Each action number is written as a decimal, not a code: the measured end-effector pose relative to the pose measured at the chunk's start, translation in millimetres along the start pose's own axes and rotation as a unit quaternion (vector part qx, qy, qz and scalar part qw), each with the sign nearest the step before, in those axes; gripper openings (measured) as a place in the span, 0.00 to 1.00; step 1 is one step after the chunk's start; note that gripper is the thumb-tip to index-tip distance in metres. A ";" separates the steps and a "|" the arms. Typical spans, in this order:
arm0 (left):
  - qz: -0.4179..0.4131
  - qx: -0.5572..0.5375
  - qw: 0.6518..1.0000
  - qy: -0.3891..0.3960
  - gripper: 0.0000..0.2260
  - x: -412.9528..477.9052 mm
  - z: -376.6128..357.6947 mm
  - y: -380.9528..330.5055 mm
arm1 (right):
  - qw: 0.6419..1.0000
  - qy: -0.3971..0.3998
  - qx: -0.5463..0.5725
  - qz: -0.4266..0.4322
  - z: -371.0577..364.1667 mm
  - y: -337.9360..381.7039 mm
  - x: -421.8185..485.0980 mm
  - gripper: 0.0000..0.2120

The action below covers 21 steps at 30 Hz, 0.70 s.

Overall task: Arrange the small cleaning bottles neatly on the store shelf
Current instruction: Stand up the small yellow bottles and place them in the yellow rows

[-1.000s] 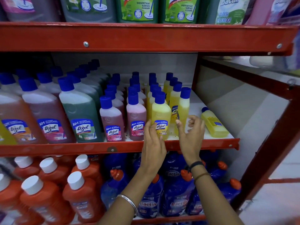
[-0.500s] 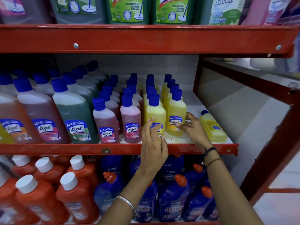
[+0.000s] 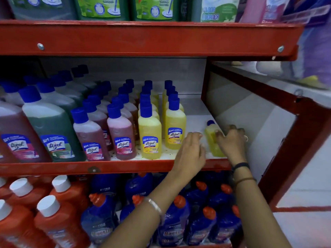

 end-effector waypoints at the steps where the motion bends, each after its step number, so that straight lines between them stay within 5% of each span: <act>1: 0.049 0.023 0.998 0.040 0.13 11.1 -15.0 -3.9 | 0.997 0.051 -0.021 -0.048 2.6 -8.5 0.4 0.21; 4: 0.171 0.043 0.979 0.098 0.15 40.0 -44.0 -10.5 | 0.978 0.172 0.055 -0.103 -4.8 -21.3 2.4 0.22; 8: 0.251 0.004 0.960 0.128 0.18 53.7 -60.5 -4.0 | 0.966 0.153 0.170 -0.121 -6.3 -35.9 9.3 0.14; 13: 0.199 -0.062 0.975 0.074 0.22 40.4 -48.8 -7.9 | 0.923 0.124 0.346 -0.111 -16.3 -46.9 0.7 0.13; 21: 0.070 -0.039 0.996 -0.037 0.30 -0.7 7.4 6.8 | 0.907 0.112 0.395 0.095 -9.0 21.2 -25.8 0.17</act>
Point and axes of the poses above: each hand's wrist, its own x-axis towards the middle knuckle, its own z-axis out of the back of the hand, y = z × x, the point moved 5 cm from there along x, towards the middle knuckle, and after that the axes turned 15 degrees about z, right-handed, at the moved point
